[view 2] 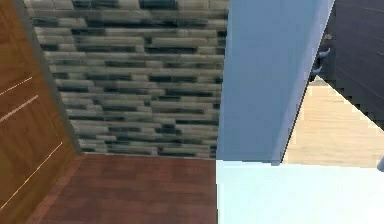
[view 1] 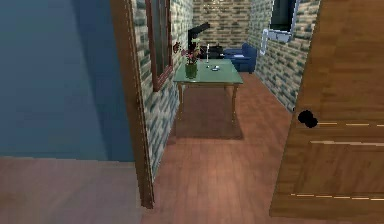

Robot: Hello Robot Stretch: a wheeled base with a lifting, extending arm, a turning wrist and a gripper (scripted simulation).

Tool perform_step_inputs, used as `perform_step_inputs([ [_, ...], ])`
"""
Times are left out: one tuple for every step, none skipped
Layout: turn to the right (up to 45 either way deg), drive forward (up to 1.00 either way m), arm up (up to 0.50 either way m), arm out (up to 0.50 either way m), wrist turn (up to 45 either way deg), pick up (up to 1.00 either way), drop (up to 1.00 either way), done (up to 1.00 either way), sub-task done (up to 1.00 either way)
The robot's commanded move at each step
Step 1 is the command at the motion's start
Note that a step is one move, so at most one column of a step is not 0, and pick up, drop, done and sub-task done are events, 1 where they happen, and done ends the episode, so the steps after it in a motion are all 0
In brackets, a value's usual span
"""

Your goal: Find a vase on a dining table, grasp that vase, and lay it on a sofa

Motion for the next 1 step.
perform_step_inputs([
  [3.0, 0.0, 0.0, 0.0, 0.0, 0.0, 0.0, 0.0, 0.0],
])
